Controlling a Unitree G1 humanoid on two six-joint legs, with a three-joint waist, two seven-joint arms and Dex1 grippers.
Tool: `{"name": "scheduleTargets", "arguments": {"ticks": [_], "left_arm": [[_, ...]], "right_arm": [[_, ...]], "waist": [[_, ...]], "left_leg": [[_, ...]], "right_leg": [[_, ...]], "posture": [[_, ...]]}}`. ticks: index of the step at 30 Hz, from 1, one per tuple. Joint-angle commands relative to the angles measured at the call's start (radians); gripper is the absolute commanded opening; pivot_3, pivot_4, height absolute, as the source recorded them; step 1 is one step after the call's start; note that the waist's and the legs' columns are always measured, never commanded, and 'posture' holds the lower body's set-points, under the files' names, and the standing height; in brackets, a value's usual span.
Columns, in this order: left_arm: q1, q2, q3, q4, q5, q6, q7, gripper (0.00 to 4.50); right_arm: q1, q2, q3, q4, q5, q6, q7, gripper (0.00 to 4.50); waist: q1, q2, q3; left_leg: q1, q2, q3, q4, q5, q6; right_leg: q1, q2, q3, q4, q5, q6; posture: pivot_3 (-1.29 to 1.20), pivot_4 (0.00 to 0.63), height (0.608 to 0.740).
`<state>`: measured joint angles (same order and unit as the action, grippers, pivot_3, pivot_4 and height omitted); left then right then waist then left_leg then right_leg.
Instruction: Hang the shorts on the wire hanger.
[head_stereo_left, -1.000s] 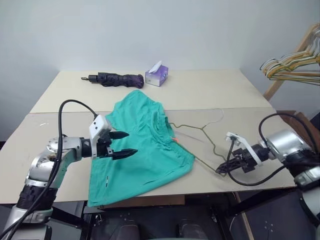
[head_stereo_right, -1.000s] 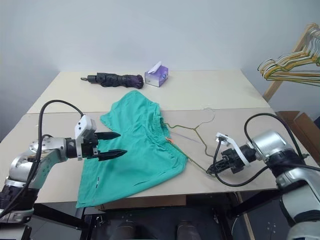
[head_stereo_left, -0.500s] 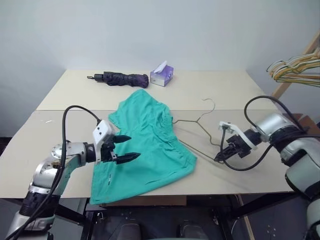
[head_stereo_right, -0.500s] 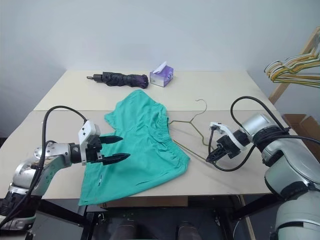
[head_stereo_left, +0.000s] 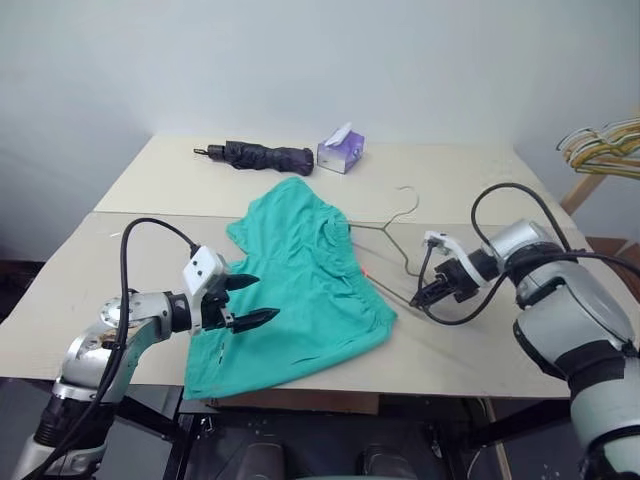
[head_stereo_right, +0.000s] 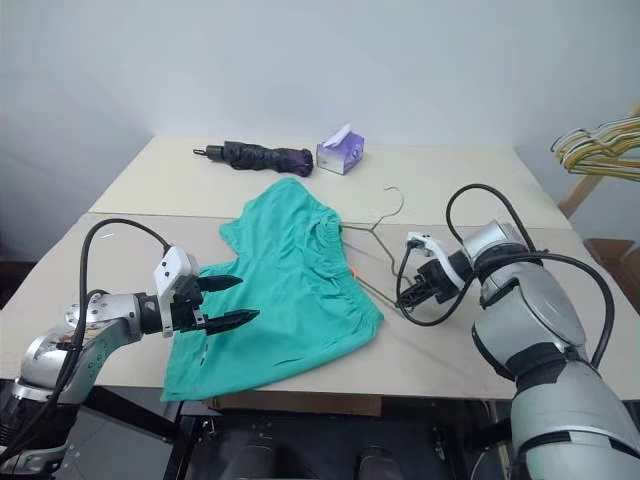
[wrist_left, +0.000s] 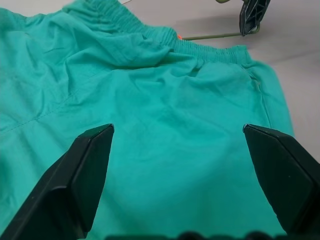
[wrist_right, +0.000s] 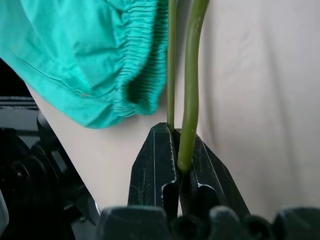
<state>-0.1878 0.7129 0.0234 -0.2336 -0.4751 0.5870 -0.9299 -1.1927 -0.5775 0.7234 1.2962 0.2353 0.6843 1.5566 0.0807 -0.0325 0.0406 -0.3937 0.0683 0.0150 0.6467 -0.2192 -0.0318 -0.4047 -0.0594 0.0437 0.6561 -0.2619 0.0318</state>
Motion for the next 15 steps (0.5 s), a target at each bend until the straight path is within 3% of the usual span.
{"name": "scheduleTargets", "arguments": {"ticks": [1, 10, 15], "left_arm": [[-0.02, -0.005, 0.013, -0.027, -0.013, -0.006, 0.002, 4.48], [-0.037, 0.011, 0.056, -0.008, -0.042, -0.016, -0.032, 4.48], [-0.074, 0.066, 0.152, -0.009, -0.167, -0.013, -0.167, 4.48]], "right_arm": [[-0.025, -0.008, -0.126, 0.006, -0.034, -0.024, 0.031, 0.0], [0.079, -0.02, -0.396, -0.151, -0.048, -0.289, -0.165, 0.0], [0.232, -0.033, -0.457, -0.462, -0.063, -0.388, -0.204, 0.0]], "waist": [[0.0, 0.0, 0.0], [-0.013, 0.0, 0.0], [-0.026, 0.0, 0.0]], "left_leg": [[0.0, 0.0, 0.0, 0.0, 0.0, 0.0], [0.0, 0.0, 0.0, 0.0, 0.0, 0.0], [0.0, 0.0, 0.0, 0.0, 0.0, 0.0]], "right_leg": [[0.0, 0.0, 0.0, 0.0, 0.0, 0.0], [0.0, 0.0, 0.0, 0.0, 0.0, 0.0], [-0.001, 0.0, 0.0, 0.0, 0.0, 0.0]], "posture": [[0.2, 0.0, 0.74], [0.16, 0.0, 0.74], [0.12, 0.0, 0.74]]}}
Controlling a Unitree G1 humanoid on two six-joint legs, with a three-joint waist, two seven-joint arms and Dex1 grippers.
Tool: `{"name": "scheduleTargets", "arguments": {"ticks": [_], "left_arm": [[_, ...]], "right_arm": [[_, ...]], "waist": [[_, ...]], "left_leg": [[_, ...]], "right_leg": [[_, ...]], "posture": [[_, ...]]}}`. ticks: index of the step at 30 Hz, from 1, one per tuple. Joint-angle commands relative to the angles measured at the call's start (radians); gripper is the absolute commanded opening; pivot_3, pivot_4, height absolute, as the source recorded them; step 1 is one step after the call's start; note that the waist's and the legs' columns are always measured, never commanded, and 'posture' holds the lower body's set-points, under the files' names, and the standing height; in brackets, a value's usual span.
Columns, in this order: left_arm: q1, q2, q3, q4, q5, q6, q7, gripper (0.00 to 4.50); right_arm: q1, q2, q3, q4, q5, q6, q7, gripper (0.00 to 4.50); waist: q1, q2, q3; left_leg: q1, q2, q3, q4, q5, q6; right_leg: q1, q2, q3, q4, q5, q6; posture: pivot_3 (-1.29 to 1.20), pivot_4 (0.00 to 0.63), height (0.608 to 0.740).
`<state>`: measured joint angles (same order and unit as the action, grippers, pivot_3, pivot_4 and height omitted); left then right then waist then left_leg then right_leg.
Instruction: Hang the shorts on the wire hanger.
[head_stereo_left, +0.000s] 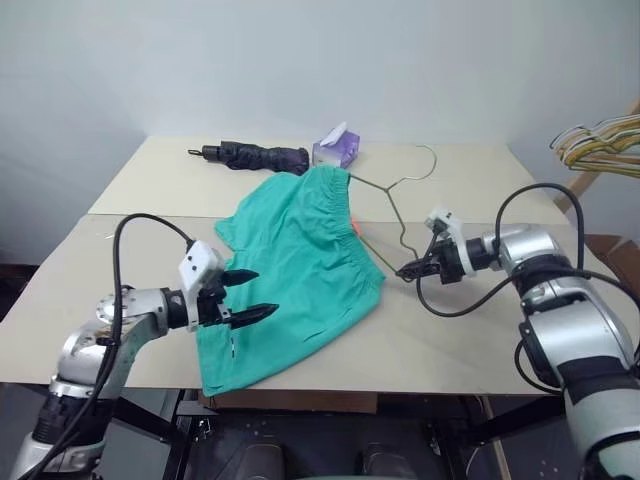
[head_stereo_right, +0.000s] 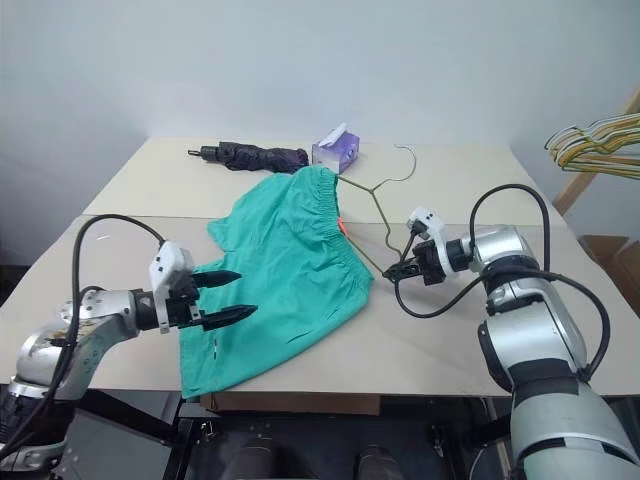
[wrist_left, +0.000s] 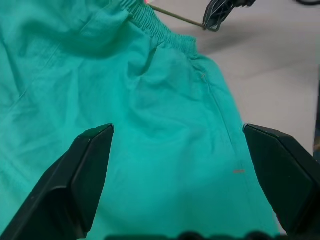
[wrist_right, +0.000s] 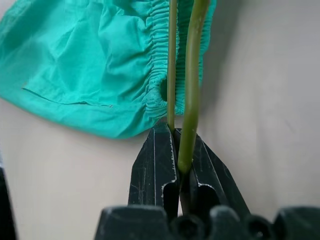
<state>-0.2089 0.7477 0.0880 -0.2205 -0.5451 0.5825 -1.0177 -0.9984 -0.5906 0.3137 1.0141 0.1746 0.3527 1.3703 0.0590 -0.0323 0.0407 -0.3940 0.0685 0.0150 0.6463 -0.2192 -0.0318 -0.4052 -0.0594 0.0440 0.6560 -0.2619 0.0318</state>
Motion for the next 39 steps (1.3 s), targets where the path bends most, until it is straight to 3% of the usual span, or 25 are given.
{"name": "scheduleTargets", "arguments": {"ticks": [1, 5, 9, 15, 20, 30, 35, 39], "left_arm": [[-0.095, 0.047, 0.124, -0.016, -0.142, 0.002, -0.103, 4.48], [-0.29, 0.111, 0.215, 0.075, -0.249, 0.021, -0.172, 4.48], [-0.521, 0.187, 0.191, 0.306, -0.204, -0.029, -0.292, 4.48], [-0.795, 0.26, -0.098, 0.719, 0.152, -0.321, -0.56, 4.48], [-0.968, 0.236, -0.328, 0.956, 0.212, -0.459, -0.597, 4.48], [-1.112, 0.179, -0.641, 1.102, 0.104, -0.49, -0.597, 4.48], [-1.13, 0.158, -0.736, 1.13, 0.077, -0.512, -0.597, 3.44], [-1.141, 0.124, -0.767, 1.168, 0.089, -0.526, -0.597, 3.44]], "right_arm": [[0.073, -0.022, -0.05, -0.255, -0.015, -0.087, -0.04, 0.0], [0.161, -0.017, -0.057, -0.461, -0.053, -0.165, -0.108, 0.0], [0.17, -0.004, -0.03, -0.56, -0.099, -0.164, -0.136, 0.0], [0.148, 0.021, -0.005, -0.622, -0.14, -0.15, -0.134, 0.0], [0.124, 0.033, 0.037, -0.633, -0.194, -0.116, -0.136, 0.0], [0.106, 0.057, 0.072, -0.691, -0.219, 0.029, -0.119, 0.0], [0.11, 0.065, 0.08, -0.721, -0.224, 0.072, -0.122, 0.0], [0.112, 0.067, 0.084, -0.76, -0.219, 0.1, -0.117, 0.0]], "waist": [[-0.008, 0.0, 0.0], [-0.019, 0.0, 0.0], [-0.04, 0.0, 0.0], [-0.056, 0.0, 0.0], [-0.056, 0.0, 0.0], [-0.068, 0.0, 0.0], [-0.074, 0.0, 0.0], [-0.077, 0.0, 0.0]], "left_leg": [[0.0, 0.0, 0.0, 0.0, 0.0, 0.0], [-0.001, 0.0, -0.001, 0.001, 0.0, 0.0], [0.0, -0.001, -0.001, 0.0, 0.0, 0.0], [0.003, 0.0, 0.0, 0.0, 0.0, 0.0], [-0.001, 0.0, -0.001, 0.0, 0.0, 0.0], [-0.009, 0.0, -0.001, 0.003, 0.0, 0.0], [-0.015, 0.0, -0.001, 0.006, 0.0, 0.0], [-0.016, 0.0, -0.001, 0.008, 0.0, 0.0]], "right_leg": [[0.0, 0.0, 0.0, 0.0, 0.0, 0.0], [0.001, 0.0, -0.001, 0.0, 0.0, 0.0], [0.001, 0.0, -0.001, -0.001, 0.0, 0.001], [0.003, 0.001, -0.001, 0.0, 0.0, 0.001], [0.0, 0.0, -0.001, 0.0, -0.001, 0.0], [-0.008, 0.0, -0.001, 0.003, -0.001, 0.001], [-0.015, 0.0, 0.001, 0.007, -0.002, 0.002], [-0.016, 0.0, 0.001, 0.008, -0.002, 0.002]], "posture": [[0.11, 0.0, 0.74], [0.09, 0.0, 0.74], [0.09, 0.0, 0.74], [0.08, 0.0, 0.74], [0.08, 0.0, 0.74], [0.05, 0.0, 0.74], [0.04, 0.0, 0.74], [0.03, 0.0, 0.74]]}}
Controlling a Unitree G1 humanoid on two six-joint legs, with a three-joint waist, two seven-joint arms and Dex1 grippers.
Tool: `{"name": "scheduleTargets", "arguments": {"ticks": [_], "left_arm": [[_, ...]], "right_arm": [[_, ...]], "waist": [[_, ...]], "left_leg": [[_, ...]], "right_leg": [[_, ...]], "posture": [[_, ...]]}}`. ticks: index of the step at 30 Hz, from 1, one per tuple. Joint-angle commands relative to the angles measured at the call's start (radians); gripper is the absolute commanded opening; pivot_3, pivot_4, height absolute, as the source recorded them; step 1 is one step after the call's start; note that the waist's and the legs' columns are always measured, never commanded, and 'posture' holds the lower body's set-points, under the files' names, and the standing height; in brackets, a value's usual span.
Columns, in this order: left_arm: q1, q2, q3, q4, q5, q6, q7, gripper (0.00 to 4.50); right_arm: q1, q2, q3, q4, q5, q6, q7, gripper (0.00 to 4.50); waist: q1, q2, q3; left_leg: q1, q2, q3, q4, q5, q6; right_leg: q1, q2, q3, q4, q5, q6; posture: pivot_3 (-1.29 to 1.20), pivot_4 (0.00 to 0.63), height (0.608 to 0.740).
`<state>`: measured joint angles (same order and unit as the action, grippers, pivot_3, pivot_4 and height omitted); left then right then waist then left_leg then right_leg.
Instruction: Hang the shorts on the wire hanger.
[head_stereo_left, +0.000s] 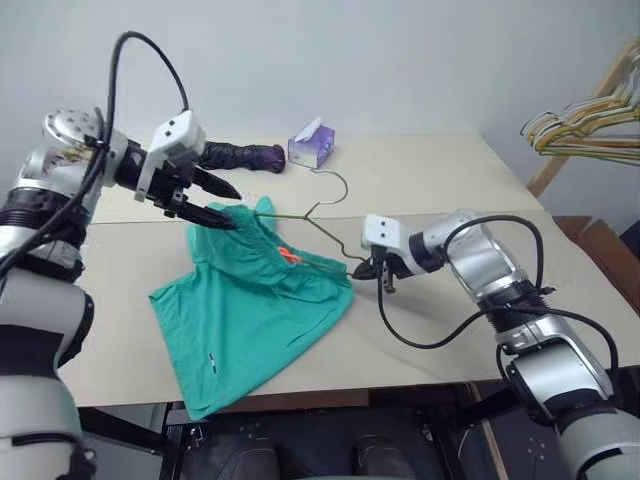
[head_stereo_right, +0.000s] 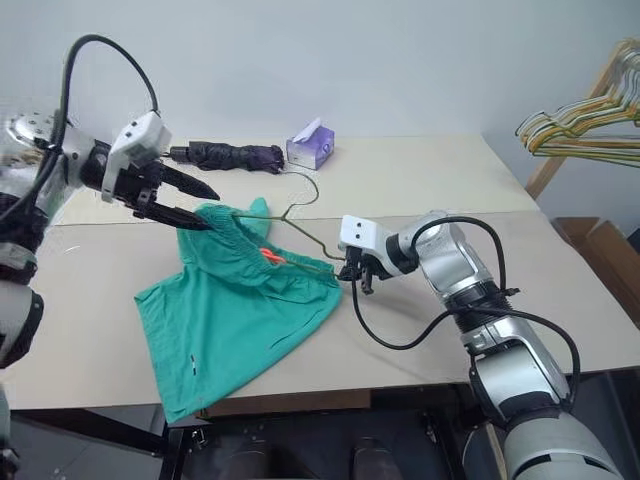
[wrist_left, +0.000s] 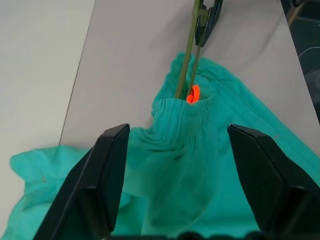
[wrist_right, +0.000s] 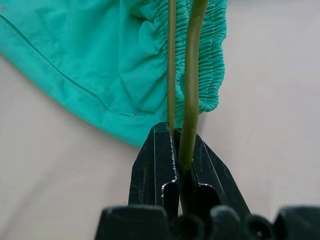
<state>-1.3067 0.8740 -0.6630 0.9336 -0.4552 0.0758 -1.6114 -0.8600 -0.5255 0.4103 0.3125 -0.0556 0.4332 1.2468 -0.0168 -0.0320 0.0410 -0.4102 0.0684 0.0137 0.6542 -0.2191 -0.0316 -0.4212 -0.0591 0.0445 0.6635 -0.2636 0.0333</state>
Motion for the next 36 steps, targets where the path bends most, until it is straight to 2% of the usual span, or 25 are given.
{"name": "scheduleTargets", "arguments": {"ticks": [1, 8, 9, 11, 19, 20, 26, 27, 29, 36], "left_arm": [[-0.045, -0.005, -0.024, 0.018, -0.001, -0.02, -0.003, 3.44], [-0.059, -0.021, -0.058, 0.069, 0.021, -0.033, -0.003, 3.44], [-0.058, -0.024, -0.058, 0.076, 0.023, -0.031, -0.003, 3.17], [-0.055, -0.026, -0.058, 0.075, 0.016, -0.02, -0.003, 2.93], [-0.05, -0.021, -0.071, 0.069, 0.007, -0.02, -0.003, 0.38], [-0.048, -0.02, -0.071, 0.067, 0.004, -0.021, -0.003, 0.17], [-0.041, -0.033, 0.001, 0.103, 0.045, -0.076, -0.003, 0.1], [-0.036, -0.028, 0.006, 0.102, 0.046, -0.09, -0.003, 0.1], [-0.027, -0.02, 0.025, 0.104, 0.062, -0.118, -0.003, 0.1], [-0.011, -0.024, 0.129, 0.14, 0.132, -0.144, -0.003, 0.1]], "right_arm": [[-0.026, 0.002, -0.013, -0.065, 0.011, 0.023, 0.005, 0.0], [-0.019, 0.0, -0.013, -0.089, 0.011, 0.036, 0.0, 0.0], [-0.017, -0.001, -0.013, -0.093, 0.012, 0.038, -0.001, 0.0], [-0.014, -0.003, -0.013, -0.099, 0.012, 0.04, -0.001, 0.0], [-0.006, -0.004, -0.011, -0.108, 0.008, 0.033, -0.01, 0.0], [-0.005, -0.004, -0.01, -0.11, 0.006, 0.03, -0.014, 0.0], [0.037, 0.023, -0.049, -0.122, 0.004, -0.139, -0.12, 0.0], [0.044, 0.028, -0.061, -0.126, 0.007, -0.16, -0.142, 0.48], [0.053, 0.032, -0.077, -0.136, 0.011, -0.157, -0.168, 0.84], [0.061, -0.002, -0.182, -0.167, 0.027, -0.078, -0.272, 2.88]], "waist": [[-0.002, 0.0, 0.0], [-0.004, 0.0, 0.0], [-0.004, 0.0, 0.0], [-0.004, 0.0, 0.0], [-0.004, 0.0, 0.0], [-0.004, 0.0, 0.0], [-0.004, 0.0, 0.0], [-0.005, 0.0, 0.0], [-0.007, 0.0, 0.0], [-0.005, 0.0, 0.0]], "left_leg": [[0.0, 0.0, 0.0, 0.0, 0.0, 0.0], [-0.002, 0.0, 0.0, 0.004, -0.001, 0.001], [-0.002, 0.0, 0.0, 0.004, -0.001, 0.002], [-0.003, 0.0, -0.001, 0.005, -0.001, 0.002], [-0.004, 0.0, -0.001, 0.005, -0.001, 0.002], [-0.004, 0.0, -0.001, 0.005, -0.001, 0.002], [-0.004, 0.0, -0.001, 0.005, -0.001, 0.002], [-0.004, 0.0, -0.001, 0.005, -0.001, 0.002], [-0.004, 0.0, -0.001, 0.005, -0.001, 0.002], [-0.004, 0.0, -0.001, 0.005, -0.001, 0.002]], "right_leg": [[0.0, 0.0, 0.0, 0.0, 0.0, 0.0], [0.0, 0.0, 0.0, 0.0, 0.0, 0.0], [0.0, 0.0, 0.0, 0.001, 0.0, 0.0], [0.0, 0.0, -0.001, 0.001, 0.0, 0.0], [-0.001, 0.0, -0.001, 0.001, 0.0, 0.0], [-0.001, 0.0, -0.001, 0.001, 0.0, 0.0], [0.0, 0.0, -0.001, 0.0, 0.0, 0.0], [-0.001, 0.0, -0.001, 0.001, 0.0, 0.0], [-0.001, 0.0, -0.001, 0.001, 0.0, 0.0], [0.0, 0.0, -0.001, 0.001, 0.0, 0.0]], "posture": [[0.03, 0.0, 0.74], [0.02, 0.0, 0.74], [0.02, 0.0, 0.74], [0.02, 0.0, 0.74], [0.02, 0.0, 0.74], [0.02, 0.0, 0.74], [0.02, 0.0, 0.74], [0.02, 0.0, 0.74], [0.02, 0.0, 0.74], [0.02, 0.0, 0.74]]}}
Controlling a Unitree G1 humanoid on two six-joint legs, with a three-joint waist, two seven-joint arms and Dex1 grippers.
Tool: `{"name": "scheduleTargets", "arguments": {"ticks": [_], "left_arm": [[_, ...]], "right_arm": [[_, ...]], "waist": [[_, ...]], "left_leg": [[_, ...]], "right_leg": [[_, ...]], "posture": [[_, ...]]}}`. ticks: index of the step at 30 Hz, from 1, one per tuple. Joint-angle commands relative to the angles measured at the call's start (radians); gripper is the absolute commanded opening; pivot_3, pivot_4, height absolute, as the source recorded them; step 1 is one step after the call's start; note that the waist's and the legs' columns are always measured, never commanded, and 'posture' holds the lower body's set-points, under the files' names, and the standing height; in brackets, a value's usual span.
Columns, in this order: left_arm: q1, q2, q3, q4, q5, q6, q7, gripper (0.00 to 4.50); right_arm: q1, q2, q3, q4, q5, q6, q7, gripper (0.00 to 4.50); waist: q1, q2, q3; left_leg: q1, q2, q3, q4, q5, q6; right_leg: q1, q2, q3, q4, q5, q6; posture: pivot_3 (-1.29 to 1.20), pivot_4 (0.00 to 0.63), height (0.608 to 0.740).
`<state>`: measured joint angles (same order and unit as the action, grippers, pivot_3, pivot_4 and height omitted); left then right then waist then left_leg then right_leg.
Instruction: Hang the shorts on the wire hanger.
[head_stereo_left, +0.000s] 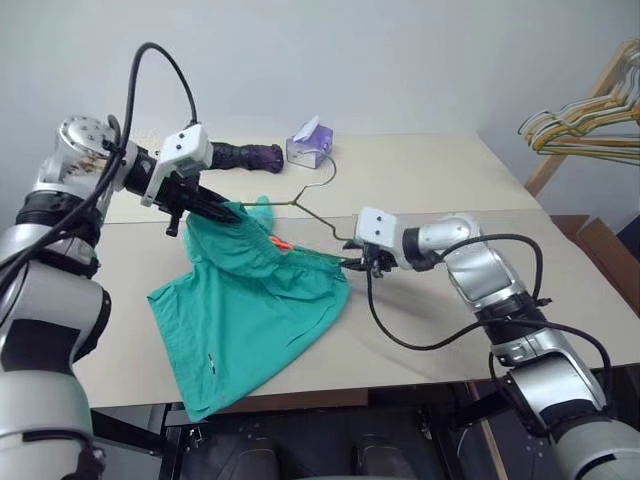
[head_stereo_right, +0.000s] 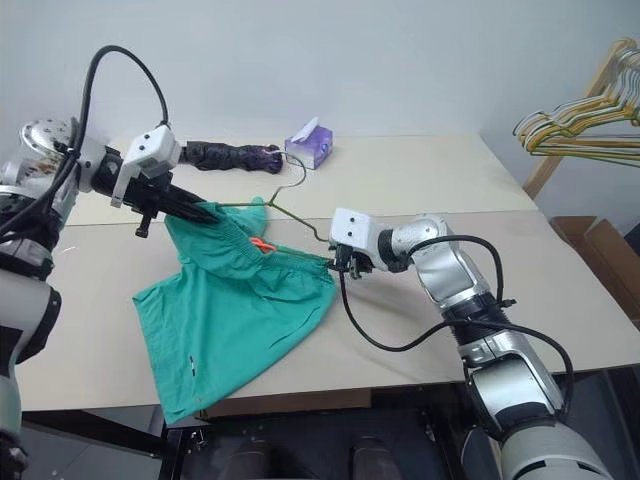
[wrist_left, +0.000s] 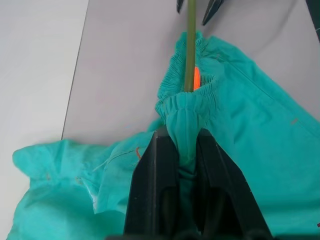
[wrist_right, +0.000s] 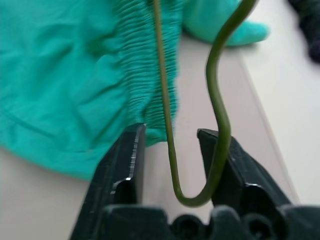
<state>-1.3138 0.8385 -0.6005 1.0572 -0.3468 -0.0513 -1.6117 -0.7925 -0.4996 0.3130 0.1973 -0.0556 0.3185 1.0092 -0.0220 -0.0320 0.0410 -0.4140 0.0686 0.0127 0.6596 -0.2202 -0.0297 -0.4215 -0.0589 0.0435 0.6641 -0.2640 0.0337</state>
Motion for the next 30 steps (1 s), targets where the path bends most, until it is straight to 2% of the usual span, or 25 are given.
{"name": "scheduleTargets", "arguments": {"ticks": [1, 3, 4, 7, 11, 15, 18, 26, 29, 30], "left_arm": [[-0.002, 0.01, 0.082, 0.021, 0.034, -0.016, -0.003, 0.1], [0.001, 0.007, 0.109, 0.028, 0.054, -0.016, -0.003, 0.1], [0.003, 0.005, 0.121, 0.032, 0.063, -0.016, -0.003, 0.1], [0.005, -0.001, 0.152, 0.039, 0.084, -0.017, -0.003, 0.1], [0.006, -0.007, 0.184, 0.045, 0.108, -0.019, -0.003, 0.1], [0.005, -0.01, 0.205, 0.048, 0.124, -0.017, -0.003, 0.1], [0.006, -0.011, 0.216, 0.048, 0.135, -0.019, -0.003, 0.1], [0.015, -0.01, 0.231, 0.038, 0.143, -0.015, -0.003, 0.1], [0.017, -0.01, 0.237, 0.037, 0.146, -0.015, -0.003, 0.1], [0.018, -0.01, 0.238, 0.036, 0.146, -0.015, -0.003, 0.1]], "right_arm": [[-0.005, -0.035, -0.109, -0.067, 0.039, 0.067, -0.046, 3.23], [-0.019, -0.046, -0.174, -0.094, 0.09, 0.197, -0.055, 3.94], [-0.018, -0.054, -0.206, -0.115, 0.12, 0.249, -0.054, 4.08], [0.014, -0.075, -0.258, -0.182, 0.199, 0.371, -0.038, 4.08], [0.114, -0.079, -0.236, -0.261, 0.255, 0.449, -0.027, 4.08], [0.171, 0.02, -0.196, -0.241, 0.279, 0.526, -0.102, 4.08], [0.187, 0.079, -0.151, -0.201, 0.268, 0.511, -0.133, 4.08], [0.128, 0.204, -0.119, -0.005, 0.252, 0.452, -0.212, 4.08], [0.096, 0.237, -0.122, 0.087, 0.241, 0.424, -0.241, 3.51], [0.083, 0.253, -0.137, 0.111, 0.25, 0.42, -0.251, 3.13]], "waist": [[0.001, 0.0, 0.0], [0.004, 0.0, 0.0], [0.005, 0.0, 0.0], [0.005, 0.0, 0.0], [0.004, 0.0, 0.0], [-0.008, 0.0, 0.0], [-0.021, 0.0, 0.0], [-0.022, 0.0, 0.0], [-0.023, 0.0, 0.0], [-0.023, 0.0, 0.0]], "left_leg": [[0.0, 0.0, 0.0, 0.0, 0.0, 0.0], [0.0, 0.0, 0.0, 0.0, 0.0, 0.0], [0.0, 0.0, 0.0, 0.0, 0.0, 0.0], [0.0, 0.0, 0.0, 0.0, 0.0, 0.0], [0.0, 0.0, -0.001, 0.0, 0.0, 0.001], [0.001, 0.0, 0.0, 0.001, 0.0, 0.001], [0.0, 0.0, -0.001, 0.001, 0.0, 0.001], [0.0, 0.0, -0.001, 0.001, 0.0, 0.001], [0.0, 0.0, -0.001, 0.001, 0.0, 0.001], [0.0, 0.0, -0.001, 0.001, 0.0, 0.001]], "right_leg": [[0.0, 0.0, 0.0, 0.0, 0.0, 0.0], [0.0, 0.0, 0.0, 0.0, 0.0, 0.0], [0.0, 0.0, 0.0, 0.0, 0.0, 0.0], [0.0, 0.0, 0.0, 0.0, 0.0, 0.0], [0.001, 0.0, -0.001, 0.0, 0.0, 0.0], [0.001, 0.0, 0.0, 0.001, 0.0, 0.0], [0.0, 0.0, 0.0, 0.001, 0.0, 0.0], [0.001, 0.0, 0.0, 0.001, 0.0, 0.0], [0.001, 0.0, 0.0, 0.001, 0.0, 0.0], [0.001, 0.0, 0.0, 0.001, 0.0, 0.0]], "posture": [[0.02, 0.0, 0.74], [0.02, 0.0, 0.74], [0.02, 0.0, 0.74], [0.01, 0.0, 0.74], [0.01, 0.0, 0.74], [0.01, 0.0, 0.74], [0.01, 0.0, 0.74], [0.03, 0.0, 0.74], [0.03, 0.0, 0.74], [0.03, 0.0, 0.74]]}}
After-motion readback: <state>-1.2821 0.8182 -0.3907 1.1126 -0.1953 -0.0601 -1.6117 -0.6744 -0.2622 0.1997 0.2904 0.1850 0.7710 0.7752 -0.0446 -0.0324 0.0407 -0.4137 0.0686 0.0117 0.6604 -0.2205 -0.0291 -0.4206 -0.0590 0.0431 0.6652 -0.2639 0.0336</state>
